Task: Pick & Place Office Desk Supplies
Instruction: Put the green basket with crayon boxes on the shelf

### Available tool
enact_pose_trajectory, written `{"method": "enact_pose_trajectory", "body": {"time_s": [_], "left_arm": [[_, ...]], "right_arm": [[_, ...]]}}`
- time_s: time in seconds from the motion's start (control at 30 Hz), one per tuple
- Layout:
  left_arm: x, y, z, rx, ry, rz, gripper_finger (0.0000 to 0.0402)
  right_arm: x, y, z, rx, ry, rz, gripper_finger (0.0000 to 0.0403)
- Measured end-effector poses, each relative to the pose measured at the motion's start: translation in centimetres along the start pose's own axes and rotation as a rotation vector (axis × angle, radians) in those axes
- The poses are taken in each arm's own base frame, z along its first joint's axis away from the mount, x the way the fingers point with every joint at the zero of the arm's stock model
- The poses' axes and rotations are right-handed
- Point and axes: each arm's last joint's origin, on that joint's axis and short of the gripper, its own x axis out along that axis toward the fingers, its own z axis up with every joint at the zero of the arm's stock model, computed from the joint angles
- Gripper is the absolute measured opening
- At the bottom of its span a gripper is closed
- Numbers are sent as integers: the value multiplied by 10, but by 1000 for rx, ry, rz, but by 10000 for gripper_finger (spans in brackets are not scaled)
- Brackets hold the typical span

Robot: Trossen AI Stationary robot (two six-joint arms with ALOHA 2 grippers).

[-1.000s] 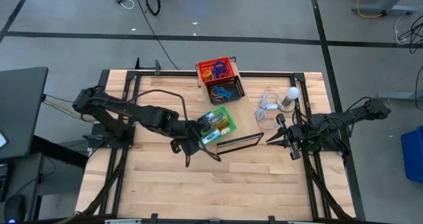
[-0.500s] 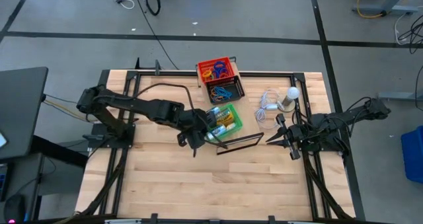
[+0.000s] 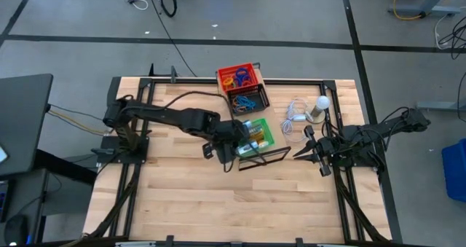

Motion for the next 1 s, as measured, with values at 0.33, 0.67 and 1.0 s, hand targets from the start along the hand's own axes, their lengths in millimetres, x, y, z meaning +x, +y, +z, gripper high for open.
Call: {"method": "enact_pose_trajectory", "body": {"time_s": [0.33,0.67,1.0], "left_arm": [[5,7,-1,8,-10,-1,18],[5,9,-3,-25,-13,8,51],[6,9,-5,-51,-10,7,96]], "right_arm": [[0,0,0,4,-1,0,41],[0,0,0,7,0,0,41],[0,0,0,8,0,-1,41]]}}
